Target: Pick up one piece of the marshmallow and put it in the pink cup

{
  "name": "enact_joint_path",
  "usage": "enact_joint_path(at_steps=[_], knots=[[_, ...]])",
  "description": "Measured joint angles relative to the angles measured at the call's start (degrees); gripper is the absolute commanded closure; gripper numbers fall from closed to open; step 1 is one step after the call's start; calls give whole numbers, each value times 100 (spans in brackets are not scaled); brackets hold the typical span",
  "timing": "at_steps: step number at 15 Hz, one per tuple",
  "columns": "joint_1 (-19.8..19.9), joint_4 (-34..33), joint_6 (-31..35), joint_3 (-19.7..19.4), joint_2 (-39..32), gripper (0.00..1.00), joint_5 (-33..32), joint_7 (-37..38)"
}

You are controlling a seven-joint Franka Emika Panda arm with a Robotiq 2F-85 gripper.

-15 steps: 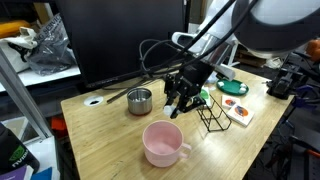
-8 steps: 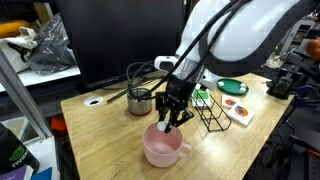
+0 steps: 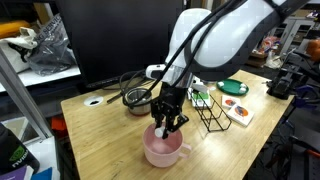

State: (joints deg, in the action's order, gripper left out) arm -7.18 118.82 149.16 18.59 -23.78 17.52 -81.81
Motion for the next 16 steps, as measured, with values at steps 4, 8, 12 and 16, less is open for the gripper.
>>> enact_joint_path(at_steps=[4,8,12,16], knots=[[22,-169,-331,-1,-145,8,-231,1],[25,-265,-402,-1,-154,0,-373,1],[40,-307,-398,13,-15,0,-391,-26],[90,-282,-395,95,291,0,-367,-113]])
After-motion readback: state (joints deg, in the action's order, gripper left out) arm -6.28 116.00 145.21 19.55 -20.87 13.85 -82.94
